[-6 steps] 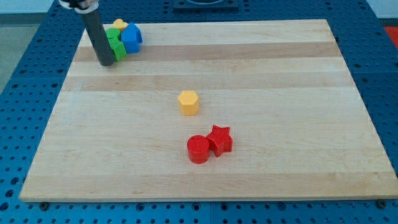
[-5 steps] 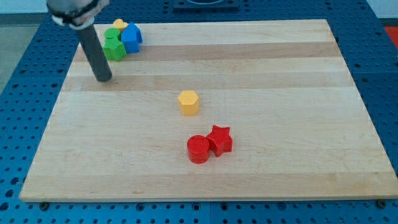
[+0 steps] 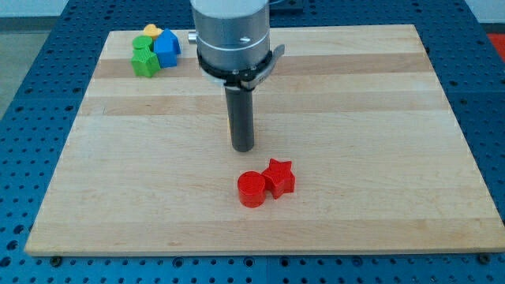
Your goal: Move the yellow hexagon to the right side of the blue triangle
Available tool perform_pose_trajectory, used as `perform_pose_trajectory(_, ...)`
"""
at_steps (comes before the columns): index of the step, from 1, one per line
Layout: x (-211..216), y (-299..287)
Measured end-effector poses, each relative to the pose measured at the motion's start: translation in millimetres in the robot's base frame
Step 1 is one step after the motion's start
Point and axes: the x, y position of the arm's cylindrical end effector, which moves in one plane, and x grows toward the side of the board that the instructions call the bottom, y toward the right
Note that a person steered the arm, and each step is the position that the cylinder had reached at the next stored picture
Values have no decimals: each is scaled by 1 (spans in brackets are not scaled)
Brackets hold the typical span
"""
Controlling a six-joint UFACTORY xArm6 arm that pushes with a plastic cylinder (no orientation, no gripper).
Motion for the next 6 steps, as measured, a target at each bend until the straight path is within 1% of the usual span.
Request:
perform_pose_trajectory(4, -108, 0)
perform_pose_trajectory(6, -146, -6)
